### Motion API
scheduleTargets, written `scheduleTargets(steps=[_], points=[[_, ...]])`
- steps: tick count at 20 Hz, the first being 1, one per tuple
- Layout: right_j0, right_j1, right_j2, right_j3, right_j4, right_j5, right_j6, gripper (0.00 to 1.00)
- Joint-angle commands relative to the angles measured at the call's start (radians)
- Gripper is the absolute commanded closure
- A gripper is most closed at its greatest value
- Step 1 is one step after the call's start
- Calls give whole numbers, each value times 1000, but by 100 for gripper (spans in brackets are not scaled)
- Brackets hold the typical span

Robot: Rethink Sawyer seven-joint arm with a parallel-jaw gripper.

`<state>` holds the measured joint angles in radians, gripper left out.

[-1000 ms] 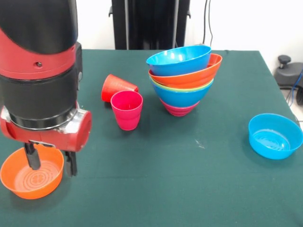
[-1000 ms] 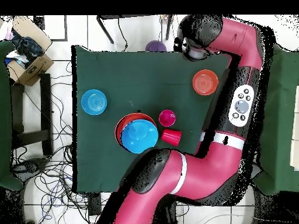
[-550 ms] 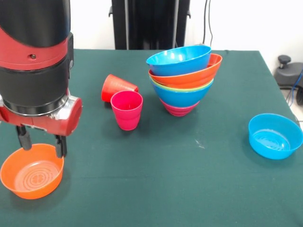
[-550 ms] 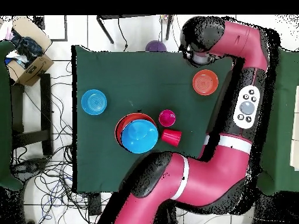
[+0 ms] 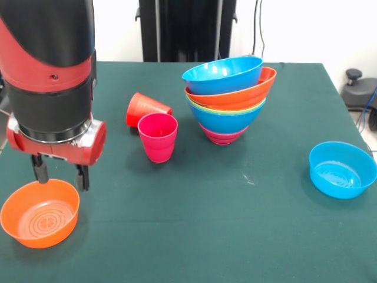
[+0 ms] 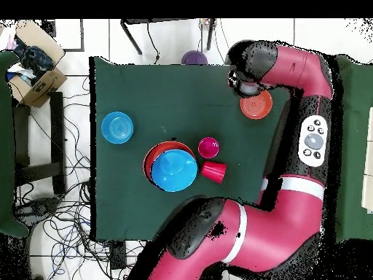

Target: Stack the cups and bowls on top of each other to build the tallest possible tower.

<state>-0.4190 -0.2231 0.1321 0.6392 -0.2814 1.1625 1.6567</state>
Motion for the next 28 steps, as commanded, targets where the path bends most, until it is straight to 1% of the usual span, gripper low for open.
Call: scheduleTargets(steps=[1, 2, 5, 10, 14, 19, 26, 28], points=[[-25, -13, 69, 259, -31, -227, -165, 0], [-31, -6, 74, 264, -40, -272, -170, 0], [-48, 14, 91, 264, -46, -329, -190, 0], [-52, 53, 99, 244, -49, -344, -206, 0], [-52, 50, 100, 272, -43, -355, -196, 0], [-52, 30, 103, 317, -37, -384, -172, 0], [-62, 52, 120, 310, -41, -407, -178, 0], [-58, 61, 114, 302, -49, -414, -171, 0]])
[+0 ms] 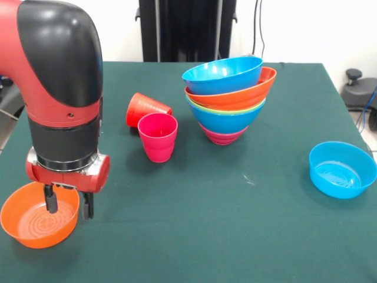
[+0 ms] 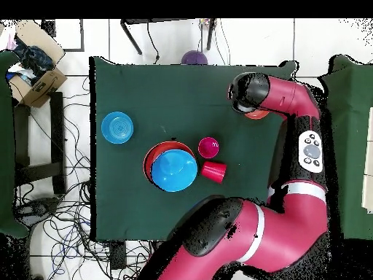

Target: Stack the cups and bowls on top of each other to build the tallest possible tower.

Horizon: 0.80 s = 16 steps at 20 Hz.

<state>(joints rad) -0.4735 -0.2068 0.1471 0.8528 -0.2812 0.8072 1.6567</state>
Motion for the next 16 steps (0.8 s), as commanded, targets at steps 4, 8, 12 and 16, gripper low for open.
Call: scheduleTargets(steps=[4, 8, 12, 16], points=[[7, 75, 64, 61, -78, -66, -151, 0], [15, 102, 21, 37, -118, -92, -135, 0], [16, 123, 1, 14, -121, -87, -117, 0], [19, 145, -4, -13, -129, -64, -115, 100]])
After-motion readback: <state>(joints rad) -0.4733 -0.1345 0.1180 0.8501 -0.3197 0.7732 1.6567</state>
